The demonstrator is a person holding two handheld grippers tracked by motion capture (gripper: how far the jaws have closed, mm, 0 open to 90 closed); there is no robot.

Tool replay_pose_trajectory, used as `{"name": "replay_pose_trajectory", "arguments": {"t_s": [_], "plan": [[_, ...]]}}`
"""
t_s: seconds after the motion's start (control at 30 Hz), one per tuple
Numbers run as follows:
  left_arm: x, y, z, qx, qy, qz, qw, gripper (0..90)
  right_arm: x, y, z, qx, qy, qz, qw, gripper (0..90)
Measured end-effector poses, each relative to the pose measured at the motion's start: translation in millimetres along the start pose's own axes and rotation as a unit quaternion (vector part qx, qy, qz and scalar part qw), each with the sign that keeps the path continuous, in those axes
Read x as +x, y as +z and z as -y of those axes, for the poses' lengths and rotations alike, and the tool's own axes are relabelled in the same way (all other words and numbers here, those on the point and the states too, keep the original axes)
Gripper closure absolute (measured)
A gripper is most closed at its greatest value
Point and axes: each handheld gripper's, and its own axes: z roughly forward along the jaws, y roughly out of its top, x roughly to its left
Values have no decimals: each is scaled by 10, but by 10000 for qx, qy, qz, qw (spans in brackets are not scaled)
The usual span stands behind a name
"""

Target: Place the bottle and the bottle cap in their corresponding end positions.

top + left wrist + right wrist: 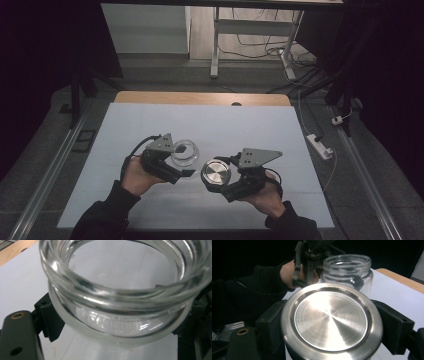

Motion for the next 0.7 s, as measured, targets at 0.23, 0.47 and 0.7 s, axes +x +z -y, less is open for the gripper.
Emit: {"name": "replay_pose_trajectory", "arguments": {"t_s": [0.23,0.47,0.7], "plan": [[81,28,-53,-37,7,-64,10000,158,14,27,67,26,-10,-15,10000,188],[129,110,-131,-72,36,-116,9999,158,34,26,155,78,-25,19,10000,188],[176,196,-178,-85,64,-152,9998,158,47,46,264,100,32,25,9999,188]]}}
